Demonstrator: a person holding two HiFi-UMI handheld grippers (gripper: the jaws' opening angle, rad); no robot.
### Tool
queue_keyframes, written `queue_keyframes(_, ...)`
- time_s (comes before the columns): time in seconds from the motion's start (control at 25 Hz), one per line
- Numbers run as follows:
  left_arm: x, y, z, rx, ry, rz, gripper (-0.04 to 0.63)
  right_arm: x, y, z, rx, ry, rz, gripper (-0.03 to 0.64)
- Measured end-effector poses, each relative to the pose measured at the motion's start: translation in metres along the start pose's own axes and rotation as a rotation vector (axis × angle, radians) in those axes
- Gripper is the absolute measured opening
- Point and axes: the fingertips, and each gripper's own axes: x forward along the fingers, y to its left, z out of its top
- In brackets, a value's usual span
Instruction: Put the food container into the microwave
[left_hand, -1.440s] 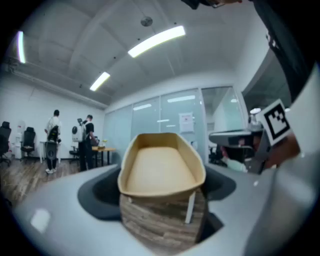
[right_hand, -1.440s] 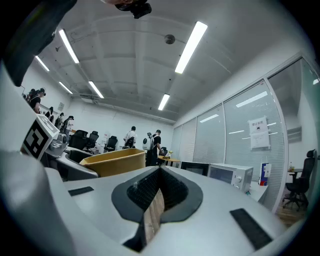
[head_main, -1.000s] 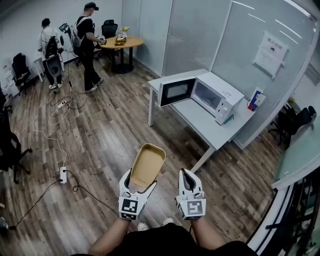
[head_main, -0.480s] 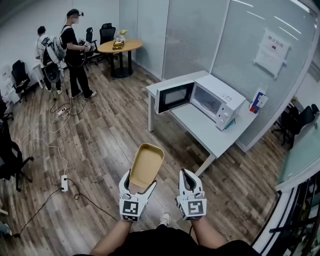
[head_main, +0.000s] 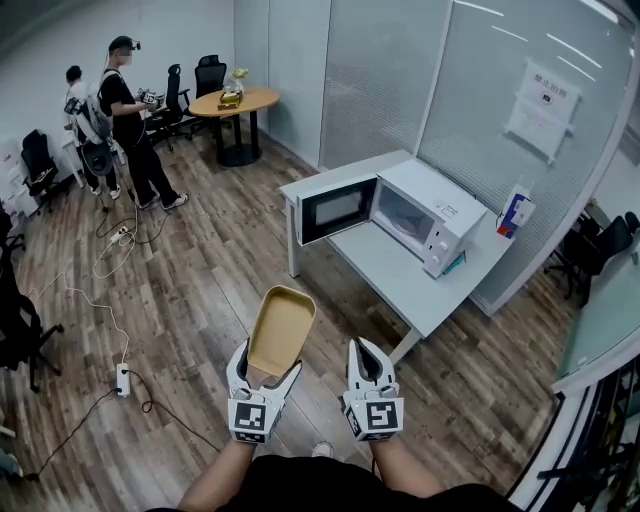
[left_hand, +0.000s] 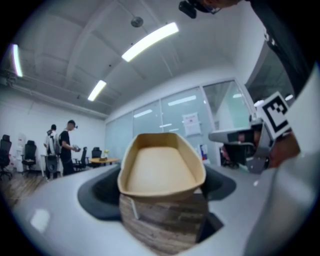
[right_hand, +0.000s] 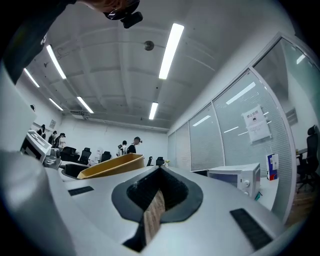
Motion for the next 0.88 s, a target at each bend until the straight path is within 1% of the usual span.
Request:
queue_keyframes(0.24,0.034,0.009,0.000,0.019,-0.002,-0.015,0.469,0.026,-0.014,-0.007,0.012,0.006,0.003,-0.002)
queue_keyframes(0.52,0.080,0.043,-0.009,-0.003,-0.004,-0.040,0.469,0.075,-0.031,-0.018,0.003,0.019,-0.050,-0.002)
queue_keyframes(0.88,0.135,0.086,-0.020,-0.023,-0.013,-0.144,0.469,0.144,-0.030,-0.033,-0.010,0.040,-0.117,-0.002)
